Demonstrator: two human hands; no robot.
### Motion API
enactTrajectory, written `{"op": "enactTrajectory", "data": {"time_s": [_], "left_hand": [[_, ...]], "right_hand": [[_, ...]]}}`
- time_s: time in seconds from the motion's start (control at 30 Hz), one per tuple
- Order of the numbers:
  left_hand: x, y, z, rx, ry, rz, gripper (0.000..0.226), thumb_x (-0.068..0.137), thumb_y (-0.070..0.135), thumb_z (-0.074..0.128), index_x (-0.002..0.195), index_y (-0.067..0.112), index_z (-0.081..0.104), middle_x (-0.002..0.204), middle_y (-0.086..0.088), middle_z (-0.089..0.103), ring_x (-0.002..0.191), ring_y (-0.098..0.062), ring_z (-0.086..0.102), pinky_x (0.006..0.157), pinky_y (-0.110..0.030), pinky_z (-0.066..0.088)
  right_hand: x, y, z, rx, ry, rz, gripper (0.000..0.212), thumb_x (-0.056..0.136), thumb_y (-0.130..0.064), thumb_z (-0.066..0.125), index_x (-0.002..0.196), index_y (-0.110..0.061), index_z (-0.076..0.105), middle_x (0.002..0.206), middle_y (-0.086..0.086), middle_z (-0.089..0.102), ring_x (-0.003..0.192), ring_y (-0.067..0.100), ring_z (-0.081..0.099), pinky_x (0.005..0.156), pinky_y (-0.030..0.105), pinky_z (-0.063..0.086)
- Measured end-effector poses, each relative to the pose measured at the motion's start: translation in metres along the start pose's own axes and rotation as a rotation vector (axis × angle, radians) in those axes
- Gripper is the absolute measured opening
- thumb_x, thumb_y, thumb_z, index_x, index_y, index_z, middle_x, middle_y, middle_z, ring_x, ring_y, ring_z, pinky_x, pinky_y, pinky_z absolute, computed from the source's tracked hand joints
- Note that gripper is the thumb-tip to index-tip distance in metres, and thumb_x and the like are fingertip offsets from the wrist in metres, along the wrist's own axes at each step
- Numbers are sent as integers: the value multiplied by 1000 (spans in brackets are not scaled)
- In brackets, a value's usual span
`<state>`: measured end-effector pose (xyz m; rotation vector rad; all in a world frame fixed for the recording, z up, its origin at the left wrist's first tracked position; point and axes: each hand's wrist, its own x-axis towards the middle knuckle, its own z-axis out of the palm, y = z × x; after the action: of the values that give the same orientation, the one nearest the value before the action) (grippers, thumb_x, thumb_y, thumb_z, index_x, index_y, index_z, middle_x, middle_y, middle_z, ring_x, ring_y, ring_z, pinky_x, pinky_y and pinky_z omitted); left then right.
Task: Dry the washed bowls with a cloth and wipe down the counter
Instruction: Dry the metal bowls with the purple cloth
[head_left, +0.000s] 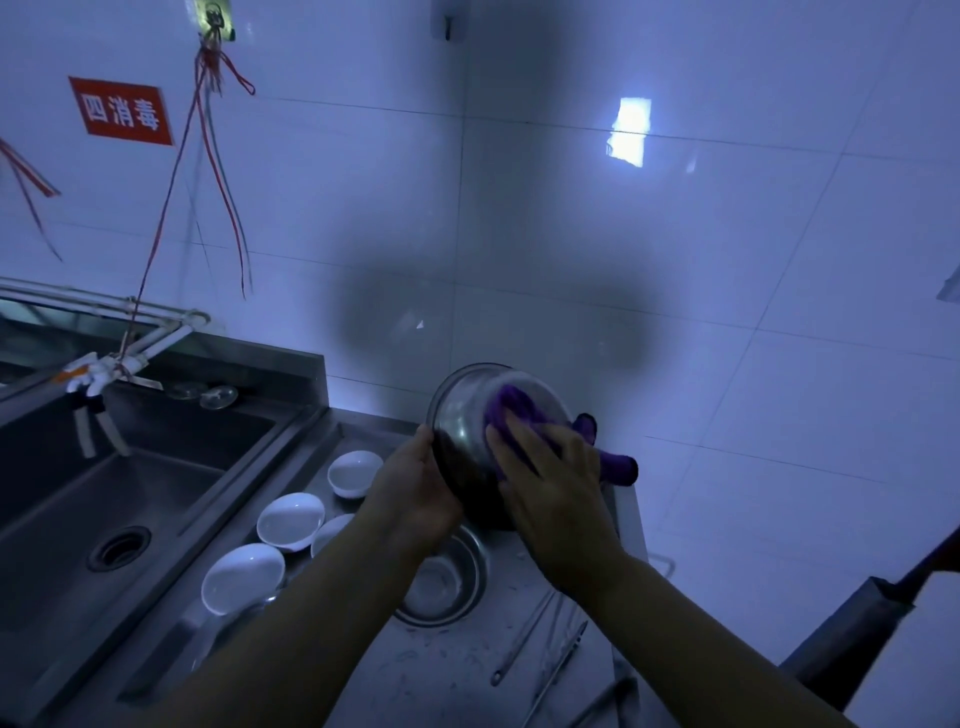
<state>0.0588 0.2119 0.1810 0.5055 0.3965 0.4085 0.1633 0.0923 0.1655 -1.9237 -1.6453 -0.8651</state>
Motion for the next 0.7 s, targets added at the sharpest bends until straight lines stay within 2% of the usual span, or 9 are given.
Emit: {"op": "enactTrajectory", "data": {"time_s": [0.13, 0.27, 0.37, 0.47, 0.6, 0.67, 0.7], "left_hand": [[0, -1, -4, 1, -16, -40, 49, 99, 35, 32, 119, 0, 59, 115, -25, 64, 105, -36, 64, 87, -47, 46], [2, -14, -3, 5, 16, -27, 47, 100, 34, 32, 129, 2, 52, 124, -25, 59, 116, -38, 56, 96, -46, 44], [3, -17, 5, 24, 52, -9, 43, 99, 31, 36, 124, 2, 56, 122, -24, 61, 114, -35, 57, 94, -42, 45], [0, -20, 13, 50, 45, -38, 39, 97, 32, 40, 113, 5, 63, 116, -19, 65, 109, -30, 58, 93, -39, 46], [0, -20, 13, -68, 54, -77, 35, 95, 27, 46, 108, -1, 62, 111, -19, 64, 110, -29, 56, 106, -38, 38], [1, -14, 10, -83, 74, -90, 33, 94, 23, 46, 106, -4, 60, 103, -18, 63, 103, -28, 58, 102, -34, 43], [1, -12, 9, -75, 75, -95, 32, 94, 23, 45, 103, -4, 60, 97, -17, 63, 94, -25, 60, 91, -29, 50]], "right_hand": [[-20, 15, 1, 18, -1, -124, 37, 92, -24, 49, 123, -8, 62, 129, 10, 59, 106, 26, 42, 82, 44, 49], [0, 18, -4, 54, -123, -12, 48, 93, -25, 39, 133, -2, 50, 130, 11, 58, 103, 24, 46, 80, 46, 51], [18, 10, -3, 6, -105, 16, 48, 92, -26, 36, 130, -1, 53, 126, 11, 60, 97, 28, 53, 73, 45, 52], [24, 4, 3, -43, -92, -39, 46, 90, -25, 43, 131, -6, 53, 129, 7, 59, 103, 27, 48, 77, 43, 46], [15, -6, 15, -60, -123, -141, 49, 88, -28, 43, 133, -13, 50, 127, 0, 60, 114, 23, 44, 87, 40, 35], [5, -7, 19, -37, -73, -161, 46, 89, -27, 44, 133, -15, 51, 128, -1, 60, 116, 22, 44, 90, 40, 33], [0, -6, 20, -33, -37, -176, 44, 91, -25, 45, 133, -16, 52, 128, -3, 60, 116, 21, 45, 90, 40, 33]]}}
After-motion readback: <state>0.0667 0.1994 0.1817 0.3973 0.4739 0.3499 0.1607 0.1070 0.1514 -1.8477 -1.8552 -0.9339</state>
